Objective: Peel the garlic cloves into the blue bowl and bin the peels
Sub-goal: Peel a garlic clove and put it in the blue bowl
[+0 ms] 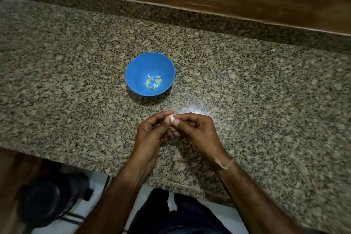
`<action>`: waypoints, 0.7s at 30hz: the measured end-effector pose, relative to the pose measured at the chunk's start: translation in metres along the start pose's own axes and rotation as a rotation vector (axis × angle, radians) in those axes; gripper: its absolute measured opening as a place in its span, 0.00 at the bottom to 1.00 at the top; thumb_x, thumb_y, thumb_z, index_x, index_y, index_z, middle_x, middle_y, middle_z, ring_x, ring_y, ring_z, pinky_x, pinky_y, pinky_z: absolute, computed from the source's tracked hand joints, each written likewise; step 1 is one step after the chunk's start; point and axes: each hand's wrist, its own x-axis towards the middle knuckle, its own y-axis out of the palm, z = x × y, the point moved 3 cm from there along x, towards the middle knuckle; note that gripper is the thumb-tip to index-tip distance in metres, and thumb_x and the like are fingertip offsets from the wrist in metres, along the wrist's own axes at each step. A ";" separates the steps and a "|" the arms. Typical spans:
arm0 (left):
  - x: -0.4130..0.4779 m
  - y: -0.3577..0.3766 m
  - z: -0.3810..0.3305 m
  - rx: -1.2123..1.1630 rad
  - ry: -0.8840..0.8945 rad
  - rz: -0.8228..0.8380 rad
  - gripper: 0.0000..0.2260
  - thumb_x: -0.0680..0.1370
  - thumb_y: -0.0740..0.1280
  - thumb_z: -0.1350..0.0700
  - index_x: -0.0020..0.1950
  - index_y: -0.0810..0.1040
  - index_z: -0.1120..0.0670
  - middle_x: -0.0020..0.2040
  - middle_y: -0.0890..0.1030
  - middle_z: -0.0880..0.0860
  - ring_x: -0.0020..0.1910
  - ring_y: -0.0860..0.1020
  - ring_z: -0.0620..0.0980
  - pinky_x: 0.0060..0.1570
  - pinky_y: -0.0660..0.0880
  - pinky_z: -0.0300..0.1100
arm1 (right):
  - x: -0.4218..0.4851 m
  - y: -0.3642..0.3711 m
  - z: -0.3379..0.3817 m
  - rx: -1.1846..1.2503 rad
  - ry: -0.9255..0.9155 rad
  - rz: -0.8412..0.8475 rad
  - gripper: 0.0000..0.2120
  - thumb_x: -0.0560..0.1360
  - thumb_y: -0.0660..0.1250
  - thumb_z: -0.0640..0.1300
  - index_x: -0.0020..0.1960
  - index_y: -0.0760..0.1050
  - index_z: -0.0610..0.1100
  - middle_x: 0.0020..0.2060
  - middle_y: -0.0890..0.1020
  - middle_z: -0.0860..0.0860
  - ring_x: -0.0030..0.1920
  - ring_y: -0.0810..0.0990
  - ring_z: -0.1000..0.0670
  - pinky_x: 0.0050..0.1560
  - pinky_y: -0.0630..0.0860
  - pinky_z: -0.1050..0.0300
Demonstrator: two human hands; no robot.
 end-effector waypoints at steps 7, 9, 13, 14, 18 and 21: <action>-0.005 0.003 0.001 0.092 0.076 0.004 0.10 0.75 0.73 0.59 0.56 0.84 0.58 0.53 0.87 0.58 0.52 0.85 0.52 0.49 0.81 0.40 | -0.006 -0.006 -0.002 -0.141 -0.065 -0.033 0.05 0.76 0.76 0.37 0.51 0.85 0.38 0.46 0.88 0.43 0.48 0.87 0.42 0.53 0.84 0.50; -0.007 0.004 0.002 0.153 0.106 -0.012 0.09 0.77 0.72 0.64 0.57 0.84 0.59 0.53 0.87 0.56 0.55 0.85 0.53 0.52 0.81 0.41 | -0.004 -0.009 -0.006 -0.176 -0.048 -0.052 0.05 0.74 0.78 0.36 0.49 0.84 0.38 0.44 0.87 0.43 0.47 0.86 0.42 0.53 0.85 0.48; -0.009 0.003 0.002 0.272 0.161 -0.051 0.08 0.77 0.72 0.67 0.54 0.85 0.59 0.51 0.88 0.54 0.54 0.86 0.52 0.53 0.82 0.42 | -0.002 -0.009 -0.010 -0.209 -0.004 -0.025 0.06 0.74 0.77 0.33 0.49 0.82 0.34 0.41 0.86 0.45 0.42 0.82 0.51 0.48 0.82 0.57; -0.009 0.003 0.003 0.306 0.174 -0.055 0.08 0.77 0.72 0.68 0.53 0.86 0.58 0.51 0.88 0.53 0.54 0.86 0.51 0.53 0.82 0.42 | -0.001 -0.009 -0.011 -0.201 0.014 -0.003 0.06 0.75 0.76 0.33 0.49 0.82 0.32 0.40 0.85 0.45 0.42 0.81 0.51 0.47 0.81 0.59; -0.012 0.002 0.008 0.359 0.165 -0.078 0.08 0.77 0.73 0.68 0.51 0.86 0.57 0.49 0.88 0.52 0.51 0.86 0.51 0.50 0.83 0.43 | 0.001 -0.010 -0.020 -0.218 0.062 0.032 0.07 0.76 0.75 0.33 0.49 0.80 0.30 0.38 0.81 0.46 0.40 0.77 0.51 0.43 0.77 0.61; -0.016 0.000 0.013 0.333 0.137 -0.108 0.07 0.76 0.73 0.68 0.50 0.86 0.57 0.46 0.88 0.54 0.47 0.86 0.50 0.46 0.82 0.40 | 0.002 -0.006 -0.028 -0.256 0.108 0.081 0.06 0.78 0.72 0.33 0.50 0.79 0.29 0.37 0.81 0.46 0.39 0.78 0.53 0.42 0.77 0.62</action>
